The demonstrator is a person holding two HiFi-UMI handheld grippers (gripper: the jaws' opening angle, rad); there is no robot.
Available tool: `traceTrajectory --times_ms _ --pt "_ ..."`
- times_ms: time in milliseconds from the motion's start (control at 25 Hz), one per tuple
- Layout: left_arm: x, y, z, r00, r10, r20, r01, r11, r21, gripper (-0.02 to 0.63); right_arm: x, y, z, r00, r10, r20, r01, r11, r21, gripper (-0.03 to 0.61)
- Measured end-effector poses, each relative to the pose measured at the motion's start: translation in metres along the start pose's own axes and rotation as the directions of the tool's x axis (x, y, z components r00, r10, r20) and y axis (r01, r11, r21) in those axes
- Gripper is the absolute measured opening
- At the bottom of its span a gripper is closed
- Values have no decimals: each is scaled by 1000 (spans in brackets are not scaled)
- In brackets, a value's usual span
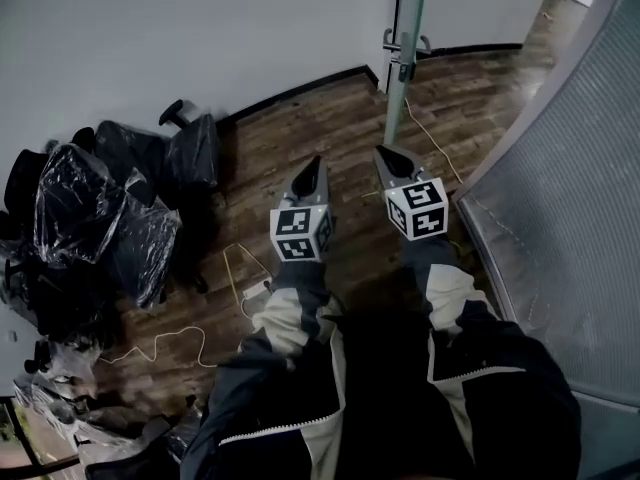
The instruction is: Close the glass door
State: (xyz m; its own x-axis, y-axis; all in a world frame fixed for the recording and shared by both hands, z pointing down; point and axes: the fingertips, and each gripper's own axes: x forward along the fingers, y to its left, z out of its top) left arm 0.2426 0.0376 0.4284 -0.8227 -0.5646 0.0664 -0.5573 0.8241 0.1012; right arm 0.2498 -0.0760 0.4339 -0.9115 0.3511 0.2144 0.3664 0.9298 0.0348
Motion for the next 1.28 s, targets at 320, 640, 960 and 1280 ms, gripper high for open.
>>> traceTrajectory --times_ms 320,640,960,1280 --pt "46 95 13 1000 -22 10 22 1000 -13 3 93 4 26 998 -62 4 62 998 -15 5" --pt "102 176 12 999 31 -20 -31 999 -8 3 198 -6 29 1000 -19 -16 20 1000 10 5" --pt "206 264 15 989 127 -77 -128 992 -2 3 353 -43 42 995 97 -27 -96 995 22 5" --pt "328 322 38 987 148 -66 -150 989 -16 3 472 -123 76 996 85 -19 -84 996 30 5"
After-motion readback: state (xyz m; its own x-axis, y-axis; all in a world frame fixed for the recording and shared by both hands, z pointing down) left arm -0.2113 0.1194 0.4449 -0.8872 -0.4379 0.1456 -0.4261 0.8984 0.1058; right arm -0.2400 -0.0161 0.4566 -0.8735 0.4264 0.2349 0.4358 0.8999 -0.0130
